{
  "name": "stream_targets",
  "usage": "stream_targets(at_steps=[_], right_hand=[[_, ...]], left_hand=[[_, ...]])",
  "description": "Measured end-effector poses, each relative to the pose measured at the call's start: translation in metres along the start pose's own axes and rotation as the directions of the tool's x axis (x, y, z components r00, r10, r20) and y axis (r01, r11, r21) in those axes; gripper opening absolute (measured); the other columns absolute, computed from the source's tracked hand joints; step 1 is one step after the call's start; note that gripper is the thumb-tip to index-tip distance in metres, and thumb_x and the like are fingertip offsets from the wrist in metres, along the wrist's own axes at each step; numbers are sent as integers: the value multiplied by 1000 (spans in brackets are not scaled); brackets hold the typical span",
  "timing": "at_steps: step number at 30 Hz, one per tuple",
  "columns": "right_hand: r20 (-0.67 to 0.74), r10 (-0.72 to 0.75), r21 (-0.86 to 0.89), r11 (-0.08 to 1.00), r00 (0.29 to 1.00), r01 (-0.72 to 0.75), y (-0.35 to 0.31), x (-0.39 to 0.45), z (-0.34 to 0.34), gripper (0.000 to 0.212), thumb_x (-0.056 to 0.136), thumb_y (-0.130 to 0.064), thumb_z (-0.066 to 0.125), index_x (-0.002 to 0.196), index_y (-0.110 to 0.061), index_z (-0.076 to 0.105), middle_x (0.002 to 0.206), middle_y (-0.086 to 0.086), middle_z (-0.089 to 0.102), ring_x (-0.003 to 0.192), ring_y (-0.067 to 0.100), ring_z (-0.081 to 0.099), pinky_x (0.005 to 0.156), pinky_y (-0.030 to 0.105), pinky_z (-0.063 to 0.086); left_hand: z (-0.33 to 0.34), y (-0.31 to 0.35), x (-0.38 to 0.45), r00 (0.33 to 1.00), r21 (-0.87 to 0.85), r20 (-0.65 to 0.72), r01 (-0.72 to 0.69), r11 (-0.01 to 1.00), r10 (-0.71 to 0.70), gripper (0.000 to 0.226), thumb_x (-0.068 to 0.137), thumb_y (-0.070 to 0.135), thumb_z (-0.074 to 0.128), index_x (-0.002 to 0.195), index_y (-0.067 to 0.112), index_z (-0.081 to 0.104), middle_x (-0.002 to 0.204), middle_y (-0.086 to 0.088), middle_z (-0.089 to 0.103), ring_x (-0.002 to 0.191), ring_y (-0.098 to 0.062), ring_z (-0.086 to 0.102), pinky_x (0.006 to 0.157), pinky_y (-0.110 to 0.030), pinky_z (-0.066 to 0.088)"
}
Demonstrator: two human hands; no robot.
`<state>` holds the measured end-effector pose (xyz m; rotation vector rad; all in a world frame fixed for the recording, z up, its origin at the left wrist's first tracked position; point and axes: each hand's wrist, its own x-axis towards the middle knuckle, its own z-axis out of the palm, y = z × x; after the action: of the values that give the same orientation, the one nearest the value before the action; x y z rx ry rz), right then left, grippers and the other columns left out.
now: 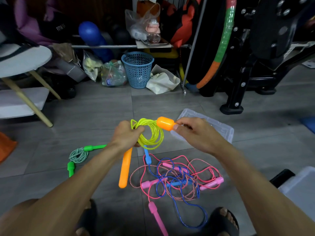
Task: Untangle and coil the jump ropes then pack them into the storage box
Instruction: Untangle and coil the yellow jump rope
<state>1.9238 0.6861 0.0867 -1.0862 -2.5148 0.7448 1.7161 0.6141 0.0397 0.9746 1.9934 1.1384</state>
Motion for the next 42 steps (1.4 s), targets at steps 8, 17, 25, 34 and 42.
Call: stream_targets(at_steps=[8,17,25,34,42], right_hand=[[-238,-270,-544,833,933,102,10,3,11,18,80,-28,60,97,-25,62,90,-6,67,83,25,61,81,40,32],[-317,25,-537,819,948,-202,26,-3,-6,17,90,-16,56,107,-14,59,98,7,63,93,33,60,105,65,22],[-310,80,-518,822,947,-239,21,-6,-7,15,92,-17,54,107,-13,57,96,6,63,91,33,61,108,64,19],[-398,265,35,961,878,-274,25,-2,-9,16,91,-20,58,107,-17,61,94,9,48,75,18,45,73,26,32],[-176,476,814,562,862,-144,1,4,19,10,92,-1,54,96,-6,61,62,2,55,47,5,48,50,22,42]], left_hand=[[7,-4,-7,969,186,211,-170,968,130,27,73,30,60,68,4,57,60,-16,60,54,-25,62,62,-46,58],[10,2,-7,996,-95,80,-22,995,29,15,84,8,60,72,-1,61,56,-10,51,48,-18,56,57,-33,58],[8,1,-1,991,-306,-56,99,947,-122,23,86,8,61,65,3,55,48,-6,44,38,-11,48,48,-30,57],[15,9,-7,999,-325,-34,16,946,-29,21,88,11,62,68,4,60,56,-8,51,49,-17,58,61,-38,60],[19,33,-43,897,-582,405,102,807,179,19,93,6,50,77,5,59,62,-2,63,54,-11,62,54,-27,55]])
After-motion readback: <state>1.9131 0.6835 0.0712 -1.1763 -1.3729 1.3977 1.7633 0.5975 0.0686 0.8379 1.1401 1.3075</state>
